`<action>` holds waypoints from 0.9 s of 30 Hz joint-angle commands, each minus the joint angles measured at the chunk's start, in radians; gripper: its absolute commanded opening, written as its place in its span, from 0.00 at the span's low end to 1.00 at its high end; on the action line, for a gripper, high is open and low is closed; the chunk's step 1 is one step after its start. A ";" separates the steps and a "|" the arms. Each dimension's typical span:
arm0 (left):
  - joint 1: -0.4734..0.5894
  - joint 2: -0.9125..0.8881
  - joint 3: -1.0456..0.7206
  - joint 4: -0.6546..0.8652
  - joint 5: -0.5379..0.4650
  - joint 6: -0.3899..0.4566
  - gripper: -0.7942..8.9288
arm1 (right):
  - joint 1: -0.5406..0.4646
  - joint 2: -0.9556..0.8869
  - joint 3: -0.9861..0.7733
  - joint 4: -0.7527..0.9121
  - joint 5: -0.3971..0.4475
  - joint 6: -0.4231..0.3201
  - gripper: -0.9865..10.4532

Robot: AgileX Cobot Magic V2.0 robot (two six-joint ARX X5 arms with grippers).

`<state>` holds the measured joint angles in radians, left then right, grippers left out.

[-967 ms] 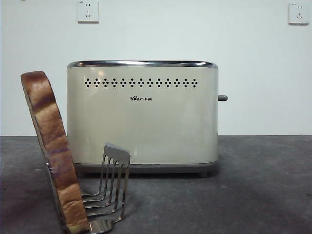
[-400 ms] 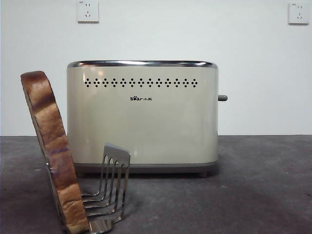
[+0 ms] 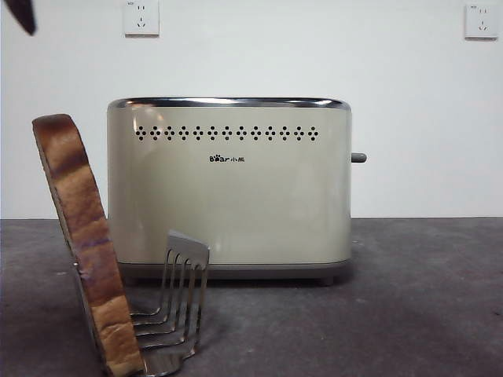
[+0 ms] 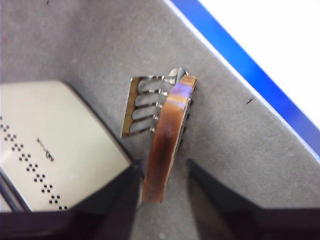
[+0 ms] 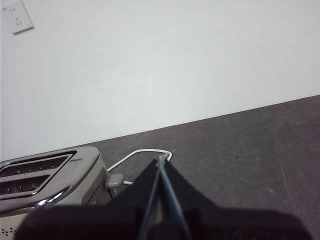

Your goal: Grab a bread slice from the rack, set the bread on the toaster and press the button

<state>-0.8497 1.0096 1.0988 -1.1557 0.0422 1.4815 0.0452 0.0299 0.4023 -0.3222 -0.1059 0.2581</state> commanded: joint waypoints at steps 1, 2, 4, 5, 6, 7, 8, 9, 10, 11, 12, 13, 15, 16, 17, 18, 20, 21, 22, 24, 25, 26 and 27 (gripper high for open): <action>-0.010 0.012 -0.001 0.009 0.000 0.013 0.48 | 0.000 0.000 0.008 0.002 -0.003 0.010 0.08; -0.011 0.016 -0.001 0.008 0.000 0.012 0.48 | 0.000 0.000 0.008 0.001 -0.003 0.010 0.08; -0.013 0.023 -0.001 0.007 -0.002 0.011 0.48 | 0.000 0.000 0.008 -0.002 -0.004 0.010 0.08; -0.013 0.027 -0.001 0.007 -0.002 0.011 0.52 | 0.000 0.000 0.008 -0.003 -0.009 0.010 0.08; -0.013 0.033 -0.001 0.009 -0.002 0.011 0.55 | 0.000 0.000 0.008 -0.003 -0.016 0.010 0.08; -0.013 0.038 -0.001 0.009 -0.002 0.011 0.55 | 0.000 0.000 0.008 -0.003 -0.023 0.010 0.08; -0.013 0.043 -0.001 0.009 -0.002 0.011 0.55 | 0.000 0.000 0.008 -0.004 -0.026 0.010 0.08; -0.013 0.054 -0.001 0.012 -0.002 0.011 0.55 | 0.000 0.000 0.008 -0.007 -0.026 0.010 0.08; -0.013 0.061 -0.001 0.015 -0.005 0.011 0.55 | 0.000 0.000 0.008 -0.010 -0.026 0.010 0.08; -0.013 0.071 -0.001 0.021 -0.013 0.011 0.54 | 0.000 0.000 0.008 -0.016 -0.026 0.010 0.08; -0.013 0.083 -0.001 0.024 -0.021 0.011 0.54 | 0.000 0.000 0.008 -0.026 -0.026 0.010 0.08; -0.012 0.094 -0.001 0.027 -0.028 0.011 0.54 | 0.000 0.000 0.008 -0.035 -0.026 0.010 0.08; -0.012 0.121 -0.001 0.027 -0.043 0.012 0.53 | 0.000 0.000 0.008 -0.063 -0.026 0.010 0.08; -0.012 0.133 -0.001 0.026 -0.043 0.012 0.53 | 0.000 0.000 0.008 -0.074 -0.026 0.010 0.08; -0.011 0.144 -0.001 0.026 -0.043 0.012 0.53 | 0.000 0.000 0.008 -0.087 -0.026 0.010 0.08; -0.010 0.160 -0.001 0.027 -0.045 0.012 0.53 | 0.000 0.000 0.008 -0.103 -0.026 0.010 0.08; -0.008 0.183 -0.001 0.029 -0.068 0.017 0.52 | 0.000 0.000 0.008 -0.123 -0.026 0.010 0.08; -0.005 0.199 -0.001 0.035 -0.085 0.017 0.50 | 0.000 0.000 0.008 -0.132 -0.026 0.010 0.08; -0.003 0.209 -0.001 0.037 -0.095 0.017 0.48 | 0.000 0.000 0.008 -0.135 -0.026 0.010 0.08; 0.005 0.226 -0.001 0.042 -0.095 0.017 0.45 | 0.000 0.000 0.009 -0.136 -0.031 0.010 0.08; 0.008 0.231 -0.001 0.045 -0.095 0.017 0.45 | 0.000 0.000 0.009 -0.136 -0.038 0.010 0.08; 0.010 0.235 -0.001 0.047 -0.098 0.017 0.43 | 0.000 0.000 0.010 -0.136 -0.044 0.010 0.08; 0.014 0.237 -0.001 0.047 -0.105 0.017 0.43 | 0.000 0.000 0.011 -0.135 -0.051 0.010 0.08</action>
<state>-0.8402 1.2446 1.0988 -1.1118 -0.0616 1.4853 0.0452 0.0299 0.4061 -0.4644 -0.1516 0.2592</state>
